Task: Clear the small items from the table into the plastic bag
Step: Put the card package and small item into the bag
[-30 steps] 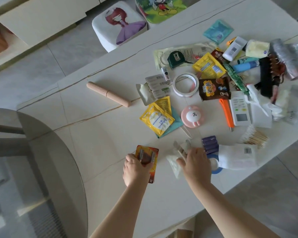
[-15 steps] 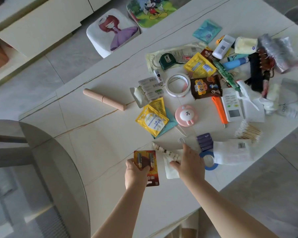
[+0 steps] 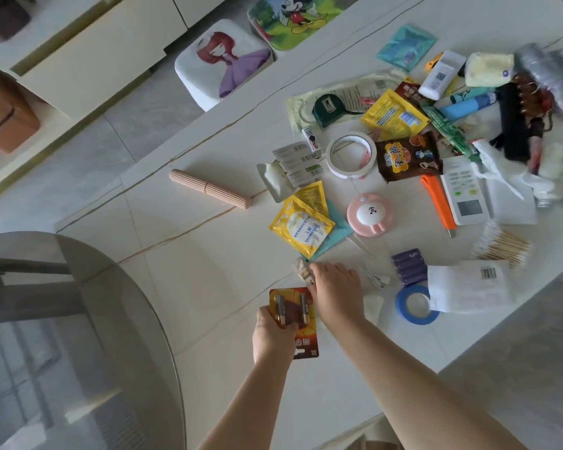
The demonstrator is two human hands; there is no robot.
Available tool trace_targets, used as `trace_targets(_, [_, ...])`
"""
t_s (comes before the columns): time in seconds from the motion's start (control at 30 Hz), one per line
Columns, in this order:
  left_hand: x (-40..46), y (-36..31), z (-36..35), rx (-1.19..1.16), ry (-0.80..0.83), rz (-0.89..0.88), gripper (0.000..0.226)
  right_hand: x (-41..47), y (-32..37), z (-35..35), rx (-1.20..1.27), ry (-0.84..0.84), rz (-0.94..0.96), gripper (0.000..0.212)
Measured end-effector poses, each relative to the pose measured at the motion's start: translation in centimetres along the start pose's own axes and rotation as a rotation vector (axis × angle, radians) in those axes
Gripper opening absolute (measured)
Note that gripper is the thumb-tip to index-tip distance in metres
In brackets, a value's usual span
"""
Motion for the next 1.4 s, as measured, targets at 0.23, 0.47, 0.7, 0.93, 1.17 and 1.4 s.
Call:
trace_targets(0.23, [-0.7,0.0,0.6,-0.012,0.013,0.016,0.031,-1.3,-2.9,2.7,0.244,-0.127,-0.076,0.016])
trace_targets(0.47, [-0.8,0.2,0.4,-0.029,0.024,0.040,0.034,-4.2,-4.7,1.0,-0.169,0.245,0.150,0.050])
trace_targets(0.7, [-1.8,0.7,0.7,-0.045,0.041,0.031,0.034,-5.3,-3.8,1.7,-0.084,0.293,0.016,0.044])
trace_targets(0.93, [-8.5,-1.7,2.2,-0.154,0.146,-0.006,0.038,-9.0,-5.9,7.0,0.880,0.259,-0.447,0.052])
trace_targets(1.17, [-17.7,-5.6,3.9,-0.205,0.252,-0.060,0.036,-14.2,-7.3,17.4,1.228,-0.011,-0.626,0.036])
trace_targets(1.4, [-28.3,-8.8,4.1,-0.300,0.453,-0.119,0.035,-22.5,-8.2,26.5,1.392,-0.277,-0.771,0.035])
Point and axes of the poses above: each hand's wrist, its own x-axis towards the middle knuckle, its own z-axis out of the back of the hand, y = z × x, the point moved 7 cm from there along x, towards the middle knuckle, and after that the axes turned 11 degrees about z, right-handed, at the moved point
